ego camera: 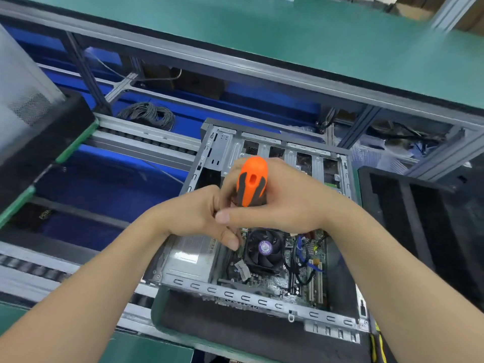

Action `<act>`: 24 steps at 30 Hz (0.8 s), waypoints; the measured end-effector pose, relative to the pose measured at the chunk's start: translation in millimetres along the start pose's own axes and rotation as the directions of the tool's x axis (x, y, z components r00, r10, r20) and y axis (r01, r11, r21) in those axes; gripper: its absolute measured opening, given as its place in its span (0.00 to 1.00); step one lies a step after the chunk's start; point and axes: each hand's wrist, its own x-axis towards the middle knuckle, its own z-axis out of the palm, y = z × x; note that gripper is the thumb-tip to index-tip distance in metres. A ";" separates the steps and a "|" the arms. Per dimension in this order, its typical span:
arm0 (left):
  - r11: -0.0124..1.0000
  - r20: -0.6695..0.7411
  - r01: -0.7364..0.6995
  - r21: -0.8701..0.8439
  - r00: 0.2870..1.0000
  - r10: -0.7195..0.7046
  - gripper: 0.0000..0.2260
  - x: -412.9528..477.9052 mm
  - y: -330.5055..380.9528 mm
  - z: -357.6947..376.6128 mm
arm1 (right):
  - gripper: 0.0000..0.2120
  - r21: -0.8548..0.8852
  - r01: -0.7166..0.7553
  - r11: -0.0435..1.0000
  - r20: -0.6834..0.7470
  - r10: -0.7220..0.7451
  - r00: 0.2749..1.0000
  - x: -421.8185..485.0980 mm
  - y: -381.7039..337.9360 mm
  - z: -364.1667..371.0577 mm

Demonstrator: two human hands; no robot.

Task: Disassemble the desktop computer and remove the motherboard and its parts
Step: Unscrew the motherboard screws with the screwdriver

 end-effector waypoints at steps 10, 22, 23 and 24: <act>0.998 -0.019 0.039 -0.054 0.999 -0.040 0.07 -12.8 13.2 15.8 | 0.28 -0.579 -0.469 0.667 -0.324 0.340 0.883 1.9 -93.2 -1.6; 0.967 -0.104 -0.152 -0.206 0.986 0.133 0.19 -10.5 26.7 20.8 | 0.18 -0.619 -0.262 0.741 -0.081 0.271 0.959 -6.6 -77.3 -21.7; 0.965 -0.108 -0.152 -0.214 0.985 0.131 0.17 -7.5 26.6 21.3 | 0.16 -0.624 -0.205 0.754 -0.018 0.248 0.969 -9.2 -79.1 -22.9; 0.966 -0.107 -0.143 -0.217 0.987 0.122 0.17 -5.1 26.4 20.4 | 0.14 -0.630 -0.151 0.762 0.037 0.224 0.974 -11.1 -82.4 -24.5</act>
